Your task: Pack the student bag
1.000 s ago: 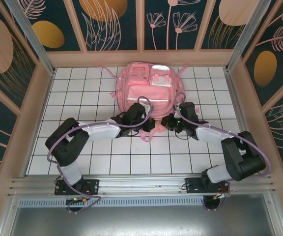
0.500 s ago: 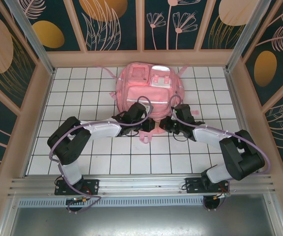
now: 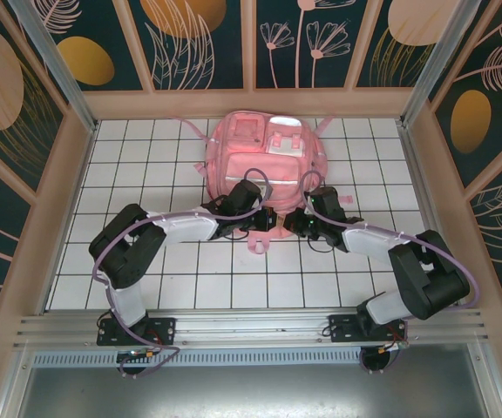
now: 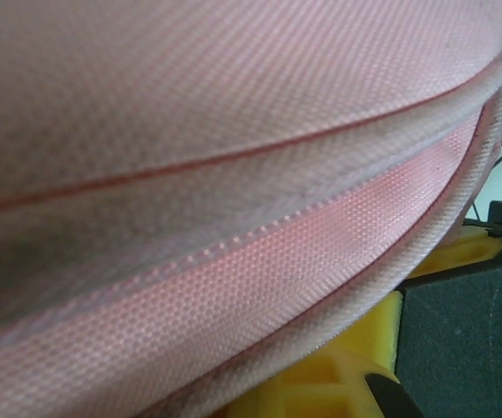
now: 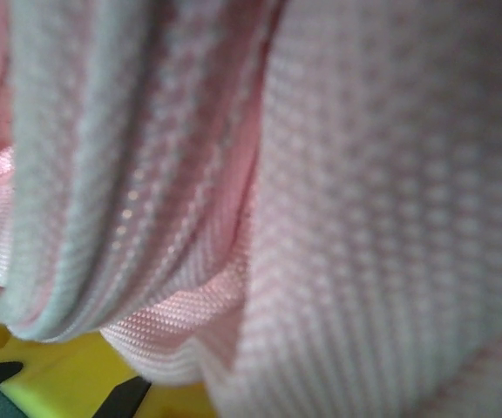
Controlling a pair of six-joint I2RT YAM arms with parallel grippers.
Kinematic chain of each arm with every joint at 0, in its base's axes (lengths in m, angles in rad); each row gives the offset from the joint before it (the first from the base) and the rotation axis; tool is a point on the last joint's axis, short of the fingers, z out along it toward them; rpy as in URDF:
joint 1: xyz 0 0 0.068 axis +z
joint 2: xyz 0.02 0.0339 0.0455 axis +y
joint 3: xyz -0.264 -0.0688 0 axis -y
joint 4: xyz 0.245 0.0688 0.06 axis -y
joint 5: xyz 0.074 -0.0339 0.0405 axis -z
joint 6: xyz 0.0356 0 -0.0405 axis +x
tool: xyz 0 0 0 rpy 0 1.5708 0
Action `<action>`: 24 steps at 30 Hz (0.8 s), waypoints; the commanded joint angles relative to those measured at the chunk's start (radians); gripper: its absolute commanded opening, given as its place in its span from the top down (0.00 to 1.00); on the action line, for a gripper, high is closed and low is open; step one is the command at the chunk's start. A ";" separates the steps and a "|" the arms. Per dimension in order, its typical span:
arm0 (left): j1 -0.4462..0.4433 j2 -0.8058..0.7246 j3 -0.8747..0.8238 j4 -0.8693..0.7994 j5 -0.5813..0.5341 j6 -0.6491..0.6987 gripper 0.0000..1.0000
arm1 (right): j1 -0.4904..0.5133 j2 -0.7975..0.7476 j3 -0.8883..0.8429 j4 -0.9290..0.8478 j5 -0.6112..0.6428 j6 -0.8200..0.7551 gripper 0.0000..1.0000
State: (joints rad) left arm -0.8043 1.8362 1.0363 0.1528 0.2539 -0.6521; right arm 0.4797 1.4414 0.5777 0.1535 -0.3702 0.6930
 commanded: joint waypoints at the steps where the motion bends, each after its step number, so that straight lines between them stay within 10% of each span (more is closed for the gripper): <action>1: 0.013 -0.007 0.037 0.102 -0.014 -0.016 1.00 | 0.015 -0.011 -0.043 -0.088 -0.020 -0.015 1.00; 24: 0.022 -0.261 -0.175 -0.057 -0.147 0.106 1.00 | -0.018 -0.001 0.000 -0.185 0.120 -0.066 1.00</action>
State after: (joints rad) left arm -0.7853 1.5955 0.8814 0.1436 0.1478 -0.5869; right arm 0.4747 1.4246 0.5755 0.0895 -0.3031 0.6514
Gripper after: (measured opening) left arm 0.059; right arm 0.065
